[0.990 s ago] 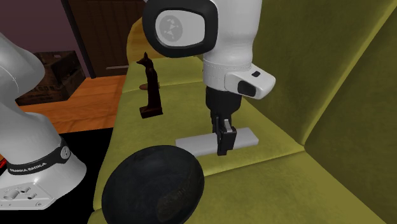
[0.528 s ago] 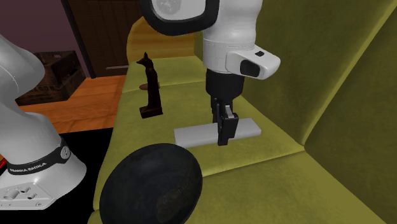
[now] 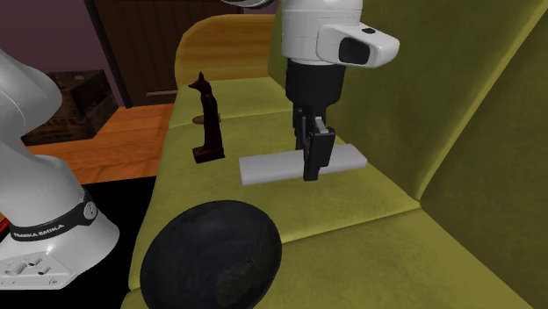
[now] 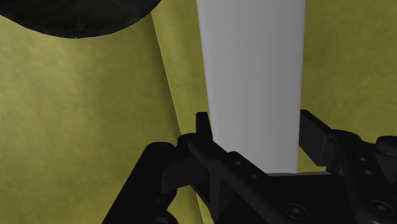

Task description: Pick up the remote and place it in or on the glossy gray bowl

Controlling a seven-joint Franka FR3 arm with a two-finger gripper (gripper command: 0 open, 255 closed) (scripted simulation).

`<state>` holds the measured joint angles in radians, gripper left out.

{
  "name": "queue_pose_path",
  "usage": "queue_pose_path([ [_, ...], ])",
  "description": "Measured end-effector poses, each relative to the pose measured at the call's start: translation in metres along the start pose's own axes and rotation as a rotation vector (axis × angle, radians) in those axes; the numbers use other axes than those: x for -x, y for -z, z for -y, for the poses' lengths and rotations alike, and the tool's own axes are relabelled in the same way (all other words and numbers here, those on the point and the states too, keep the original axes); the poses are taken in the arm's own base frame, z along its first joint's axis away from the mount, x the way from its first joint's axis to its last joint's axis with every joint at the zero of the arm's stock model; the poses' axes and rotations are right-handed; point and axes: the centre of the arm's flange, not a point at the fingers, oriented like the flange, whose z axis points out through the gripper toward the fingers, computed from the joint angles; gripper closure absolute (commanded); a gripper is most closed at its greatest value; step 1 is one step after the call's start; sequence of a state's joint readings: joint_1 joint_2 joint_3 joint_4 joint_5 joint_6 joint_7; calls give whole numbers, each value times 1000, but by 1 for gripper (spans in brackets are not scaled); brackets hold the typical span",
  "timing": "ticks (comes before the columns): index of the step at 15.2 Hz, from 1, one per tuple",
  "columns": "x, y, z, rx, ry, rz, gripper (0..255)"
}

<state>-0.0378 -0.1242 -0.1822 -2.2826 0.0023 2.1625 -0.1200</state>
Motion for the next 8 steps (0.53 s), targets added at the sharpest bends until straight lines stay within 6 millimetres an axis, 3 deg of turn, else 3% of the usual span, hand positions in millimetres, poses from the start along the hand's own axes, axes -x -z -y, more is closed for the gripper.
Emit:
queue_pose_path([
  [8,1,39,0,0,0,0,255],
])
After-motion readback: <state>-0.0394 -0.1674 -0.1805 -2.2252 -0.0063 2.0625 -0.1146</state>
